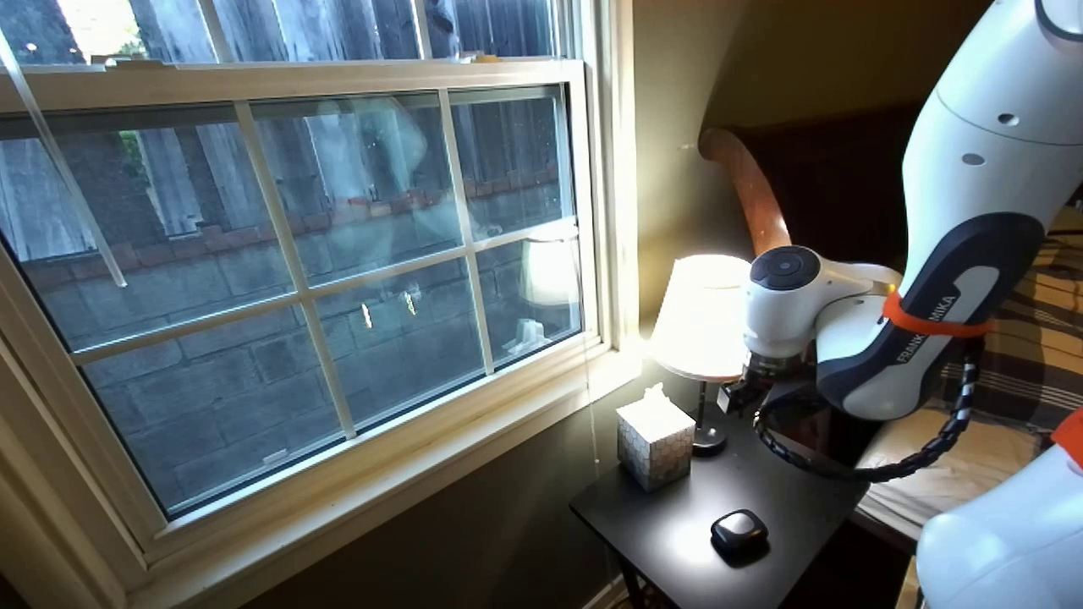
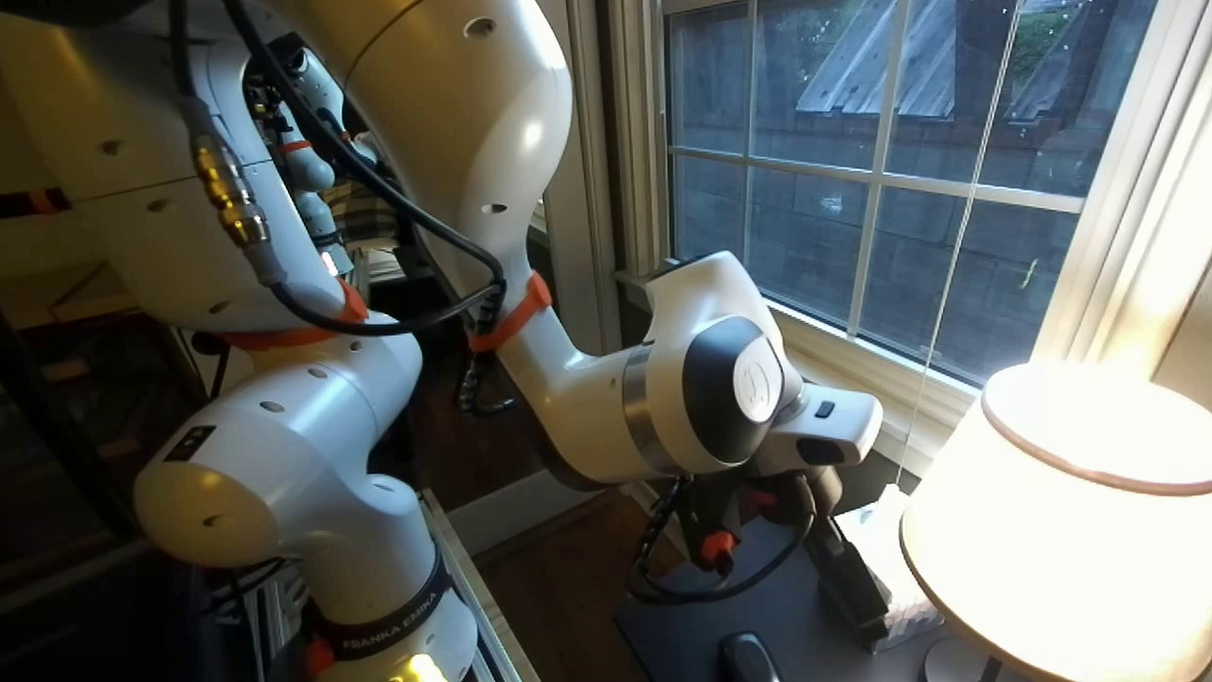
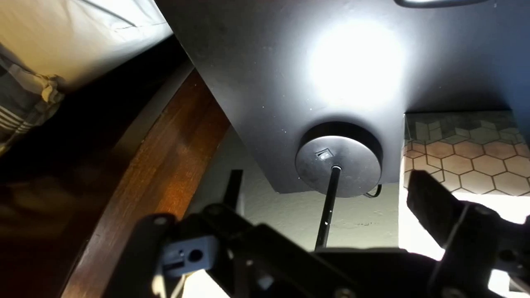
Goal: Turn off the lamp
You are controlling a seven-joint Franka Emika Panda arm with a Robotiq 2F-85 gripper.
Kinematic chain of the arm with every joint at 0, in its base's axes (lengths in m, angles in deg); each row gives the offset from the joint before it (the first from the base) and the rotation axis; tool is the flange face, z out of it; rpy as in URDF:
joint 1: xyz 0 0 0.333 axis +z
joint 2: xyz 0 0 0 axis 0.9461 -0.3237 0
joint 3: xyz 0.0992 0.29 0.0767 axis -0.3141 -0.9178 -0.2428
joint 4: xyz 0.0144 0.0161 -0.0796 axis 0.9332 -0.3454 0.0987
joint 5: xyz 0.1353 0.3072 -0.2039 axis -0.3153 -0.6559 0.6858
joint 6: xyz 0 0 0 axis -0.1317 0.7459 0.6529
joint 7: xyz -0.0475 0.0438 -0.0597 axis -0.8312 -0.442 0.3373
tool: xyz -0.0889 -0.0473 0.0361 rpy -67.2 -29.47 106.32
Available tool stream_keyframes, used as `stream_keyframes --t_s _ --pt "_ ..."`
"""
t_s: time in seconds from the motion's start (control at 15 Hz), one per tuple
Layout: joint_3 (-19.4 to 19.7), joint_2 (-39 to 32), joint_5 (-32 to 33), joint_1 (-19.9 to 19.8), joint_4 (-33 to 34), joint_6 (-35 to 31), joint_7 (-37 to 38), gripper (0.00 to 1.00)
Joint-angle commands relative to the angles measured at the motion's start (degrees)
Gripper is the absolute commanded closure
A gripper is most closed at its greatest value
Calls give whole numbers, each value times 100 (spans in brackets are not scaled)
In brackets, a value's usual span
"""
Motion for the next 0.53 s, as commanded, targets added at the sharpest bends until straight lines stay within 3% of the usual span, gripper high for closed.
stream_keyframes --t_s 0.0,0.2,0.47 --pt "-4 0 -2 10 0 0 0 0" --pt "-5 0 -3 14 1 0 0 0" --pt "35 -483 761 -133 412 -136 593 0"
